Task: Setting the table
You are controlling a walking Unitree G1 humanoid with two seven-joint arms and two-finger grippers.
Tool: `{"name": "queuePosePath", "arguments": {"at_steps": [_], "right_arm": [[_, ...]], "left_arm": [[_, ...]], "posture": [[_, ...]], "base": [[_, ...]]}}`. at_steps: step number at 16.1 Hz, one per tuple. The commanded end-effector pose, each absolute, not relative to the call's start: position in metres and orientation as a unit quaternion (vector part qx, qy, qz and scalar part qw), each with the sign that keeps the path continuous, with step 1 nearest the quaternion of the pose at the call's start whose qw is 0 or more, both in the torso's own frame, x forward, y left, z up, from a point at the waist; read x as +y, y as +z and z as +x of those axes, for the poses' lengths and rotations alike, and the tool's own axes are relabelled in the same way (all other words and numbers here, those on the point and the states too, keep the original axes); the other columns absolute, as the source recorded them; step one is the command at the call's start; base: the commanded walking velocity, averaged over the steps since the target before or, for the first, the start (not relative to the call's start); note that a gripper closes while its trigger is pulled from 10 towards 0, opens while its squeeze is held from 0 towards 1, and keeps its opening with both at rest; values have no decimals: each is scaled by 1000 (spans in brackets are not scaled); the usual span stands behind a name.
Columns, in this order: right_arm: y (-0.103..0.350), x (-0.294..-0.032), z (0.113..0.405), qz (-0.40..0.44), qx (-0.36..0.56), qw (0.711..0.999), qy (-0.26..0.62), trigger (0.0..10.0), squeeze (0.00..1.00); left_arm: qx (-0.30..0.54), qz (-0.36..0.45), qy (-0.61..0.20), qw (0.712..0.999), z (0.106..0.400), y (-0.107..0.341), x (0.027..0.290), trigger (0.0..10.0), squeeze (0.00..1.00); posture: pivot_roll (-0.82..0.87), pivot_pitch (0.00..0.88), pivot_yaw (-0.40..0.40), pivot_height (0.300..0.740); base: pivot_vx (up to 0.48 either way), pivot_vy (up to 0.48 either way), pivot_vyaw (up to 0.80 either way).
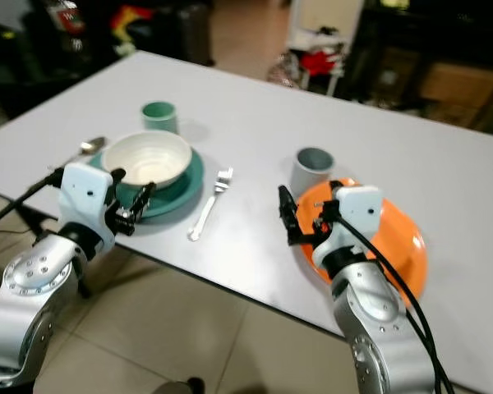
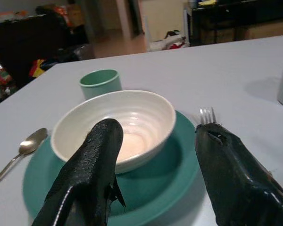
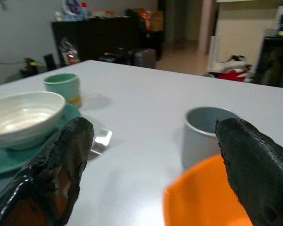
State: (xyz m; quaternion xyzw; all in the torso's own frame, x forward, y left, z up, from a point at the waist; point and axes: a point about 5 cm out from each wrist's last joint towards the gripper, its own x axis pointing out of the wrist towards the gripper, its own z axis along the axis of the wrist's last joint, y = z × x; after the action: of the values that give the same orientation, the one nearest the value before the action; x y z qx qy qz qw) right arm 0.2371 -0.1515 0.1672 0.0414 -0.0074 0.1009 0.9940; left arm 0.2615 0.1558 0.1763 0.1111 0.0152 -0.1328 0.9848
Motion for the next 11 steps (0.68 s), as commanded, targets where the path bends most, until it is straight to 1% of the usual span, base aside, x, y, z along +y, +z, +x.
{"name": "queuePosePath", "arguments": {"at_steps": [1,4,5,8,11], "right_arm": [[164,-149,237,50,-1,992,112,10000,1000],[167,-151,240,49,-2,992,114,10000,1000],[167,-152,241,48,-2,992,114,10000,1000],[166,-152,242,46,-3,993,111,10000,1000],[168,-155,245,51,-7,993,103,10000,1000]], "left_arm": [[12,100,-129,986,266,179,156,10000,0],[9,100,-137,985,267,179,149,10000,0],[11,91,-136,986,267,179,148,10000,0],[9,96,-133,986,267,179,150,10000,0],[6,89,-139,986,269,181,144,10000,0]], "posture": [[39,0,-5,740],[45,0,-15,740],[47,0,-19,740],[38,0,-22,740],[49,0,-33,740]], "base": [[0,0,800],[0,0,800],[0,0,800],[0,0,800],[0,0,800]]}}
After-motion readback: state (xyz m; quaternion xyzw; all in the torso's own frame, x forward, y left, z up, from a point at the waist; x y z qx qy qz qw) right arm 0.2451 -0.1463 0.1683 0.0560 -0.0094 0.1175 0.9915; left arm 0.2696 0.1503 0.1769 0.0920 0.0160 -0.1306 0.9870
